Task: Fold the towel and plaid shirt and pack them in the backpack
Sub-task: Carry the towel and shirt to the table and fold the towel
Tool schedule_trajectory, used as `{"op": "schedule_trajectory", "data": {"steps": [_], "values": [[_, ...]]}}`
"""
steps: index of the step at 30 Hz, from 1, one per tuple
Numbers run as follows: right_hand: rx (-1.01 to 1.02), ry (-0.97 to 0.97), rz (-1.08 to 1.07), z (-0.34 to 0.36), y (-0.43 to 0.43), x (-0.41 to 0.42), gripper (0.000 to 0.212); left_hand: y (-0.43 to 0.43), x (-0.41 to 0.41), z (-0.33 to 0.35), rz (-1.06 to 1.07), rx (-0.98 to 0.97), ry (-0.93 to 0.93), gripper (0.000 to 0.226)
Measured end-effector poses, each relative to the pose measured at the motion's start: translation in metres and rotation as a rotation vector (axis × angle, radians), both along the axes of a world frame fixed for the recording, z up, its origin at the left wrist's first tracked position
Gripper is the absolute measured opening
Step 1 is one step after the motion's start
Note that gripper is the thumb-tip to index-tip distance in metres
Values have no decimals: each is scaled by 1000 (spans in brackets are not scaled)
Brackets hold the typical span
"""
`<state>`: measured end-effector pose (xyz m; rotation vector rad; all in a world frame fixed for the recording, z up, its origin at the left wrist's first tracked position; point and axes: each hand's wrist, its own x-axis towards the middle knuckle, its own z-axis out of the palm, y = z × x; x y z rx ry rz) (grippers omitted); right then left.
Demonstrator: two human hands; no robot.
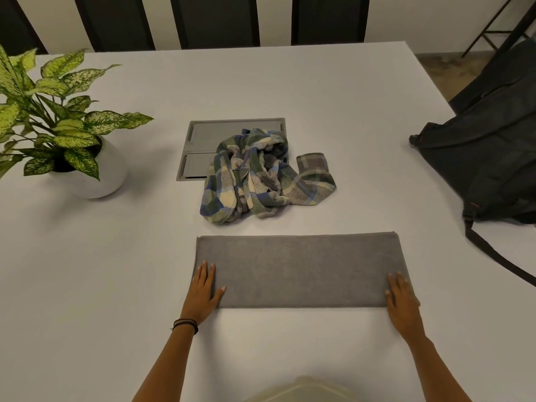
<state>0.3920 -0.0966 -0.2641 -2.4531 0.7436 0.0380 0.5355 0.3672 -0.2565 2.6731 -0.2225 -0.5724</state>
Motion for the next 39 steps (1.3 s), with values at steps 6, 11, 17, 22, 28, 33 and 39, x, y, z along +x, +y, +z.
{"op": "schedule_trajectory", "data": {"steps": [6, 11, 17, 22, 28, 33, 39], "values": [[-150, 106, 79, -17, -4, -8, 71, 16, 0, -14, -6, 68, 8, 125], [-169, 137, 74, -17, -1, -5, 64, 5, 1, -11, -49, 179, -87, 90], [-237, 6, 303, -19, 20, -1, 92, -80, -10, -6, -316, 57, -251, 59], [-219, 14, 663, -21, 68, -5, 87, -151, -43, -18, -765, 56, -281, 69], [-279, 54, 730, -21, 72, -21, 51, -153, -56, -22, -845, 171, -194, 74], [-283, 115, 667, -22, 65, -26, 53, -137, -62, -27, -812, 169, -225, 68], [-215, 115, 388, -25, 43, -38, 55, -116, -70, -26, -756, 228, -219, 60]]}}
